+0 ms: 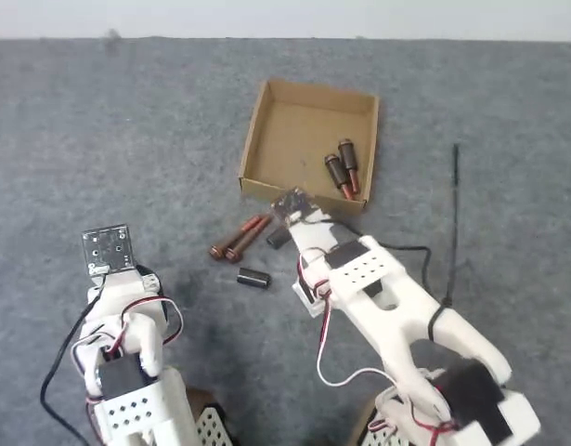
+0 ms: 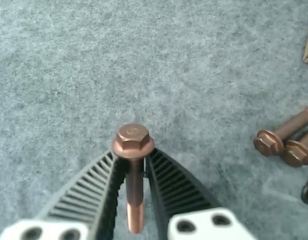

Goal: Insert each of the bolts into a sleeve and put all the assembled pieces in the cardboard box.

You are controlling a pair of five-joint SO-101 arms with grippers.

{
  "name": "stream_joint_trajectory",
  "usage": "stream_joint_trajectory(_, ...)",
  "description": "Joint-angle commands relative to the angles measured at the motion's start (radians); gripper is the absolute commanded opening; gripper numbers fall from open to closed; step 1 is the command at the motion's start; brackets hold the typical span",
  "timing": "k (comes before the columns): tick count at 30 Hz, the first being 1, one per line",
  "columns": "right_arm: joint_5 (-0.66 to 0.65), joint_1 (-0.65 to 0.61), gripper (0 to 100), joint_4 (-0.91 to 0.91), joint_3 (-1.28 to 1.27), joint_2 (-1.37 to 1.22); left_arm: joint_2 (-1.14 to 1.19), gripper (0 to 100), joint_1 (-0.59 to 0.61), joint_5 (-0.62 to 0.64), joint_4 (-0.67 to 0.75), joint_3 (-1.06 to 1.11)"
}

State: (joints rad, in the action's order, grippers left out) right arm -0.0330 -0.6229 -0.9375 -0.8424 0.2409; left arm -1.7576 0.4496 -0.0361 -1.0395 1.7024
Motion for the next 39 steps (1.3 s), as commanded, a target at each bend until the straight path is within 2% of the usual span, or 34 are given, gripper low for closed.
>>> stream_joint_trajectory(1, 0.057, -0.012, 1.0, -0.128, 0.117, 0.108, -0.029, 1, -0.005, -0.009, 0.003, -0.015)
stream_joint_trajectory(4, 0.055, -0.008, 1.7, -0.191, 0.141, 0.163, -0.028, 1, -0.005, -0.009, 0.003, -0.015)
stream_joint_trajectory(10, 0.057, 0.035, 11.7, -0.206, 0.094, 0.183, -0.028, 1, -0.005, -0.009, 0.003, -0.015)
stream_joint_trajectory(17, 0.063, 0.097, 11.7, -0.143, 0.048, 0.183, -0.028, 1, -0.006, -0.009, 0.003, -0.015)
stream_joint_trajectory(29, 0.061, 0.113, 11.7, 0.056, -0.103, 0.182, -0.028, 1, -0.008, -0.009, 0.003, -0.015)
stream_joint_trajectory(35, 0.057, 0.186, 11.7, 0.113, -0.143, 0.180, -0.028, 1, -0.008, -0.009, 0.003, -0.015)
stream_joint_trajectory(39, 0.055, 0.189, 11.5, 0.151, -0.166, 0.168, -0.028, 1, -0.008, -0.009, 0.003, -0.015)
